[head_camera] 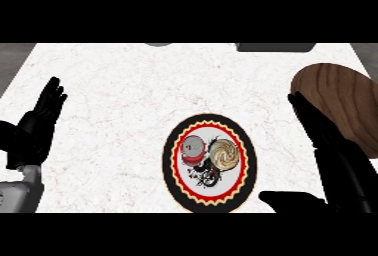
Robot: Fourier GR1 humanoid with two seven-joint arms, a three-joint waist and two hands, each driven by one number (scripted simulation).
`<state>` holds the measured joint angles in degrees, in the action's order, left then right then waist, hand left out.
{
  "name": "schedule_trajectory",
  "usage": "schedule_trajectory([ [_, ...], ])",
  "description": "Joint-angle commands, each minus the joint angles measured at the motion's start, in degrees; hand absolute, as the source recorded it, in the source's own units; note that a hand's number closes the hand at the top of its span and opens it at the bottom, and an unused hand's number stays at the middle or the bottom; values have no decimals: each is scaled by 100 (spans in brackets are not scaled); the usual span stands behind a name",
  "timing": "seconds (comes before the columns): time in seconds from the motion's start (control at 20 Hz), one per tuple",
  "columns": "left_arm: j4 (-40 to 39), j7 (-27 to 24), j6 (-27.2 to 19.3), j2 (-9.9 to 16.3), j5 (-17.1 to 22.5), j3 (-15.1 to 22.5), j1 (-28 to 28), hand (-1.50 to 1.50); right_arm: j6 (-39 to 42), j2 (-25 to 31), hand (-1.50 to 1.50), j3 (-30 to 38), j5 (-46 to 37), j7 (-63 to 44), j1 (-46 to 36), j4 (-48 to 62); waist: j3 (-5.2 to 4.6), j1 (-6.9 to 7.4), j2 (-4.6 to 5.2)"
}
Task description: Pick the cupcake from the plate and place it in the bowl
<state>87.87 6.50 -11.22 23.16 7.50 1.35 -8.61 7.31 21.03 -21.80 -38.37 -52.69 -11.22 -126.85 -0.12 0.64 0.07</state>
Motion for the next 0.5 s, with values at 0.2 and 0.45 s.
schedule_trajectory([
  [0.2,-249,-131,80,-68,-27,-98,-157,0,1535,-355,-150,-256,862,-1078,-1244,1246,0,6,10],
  [0.45,-11,192,153,-10,9,-98,-144,0,1909,-399,-150,254,1579,-705,-1837,2600,9,59,18],
])
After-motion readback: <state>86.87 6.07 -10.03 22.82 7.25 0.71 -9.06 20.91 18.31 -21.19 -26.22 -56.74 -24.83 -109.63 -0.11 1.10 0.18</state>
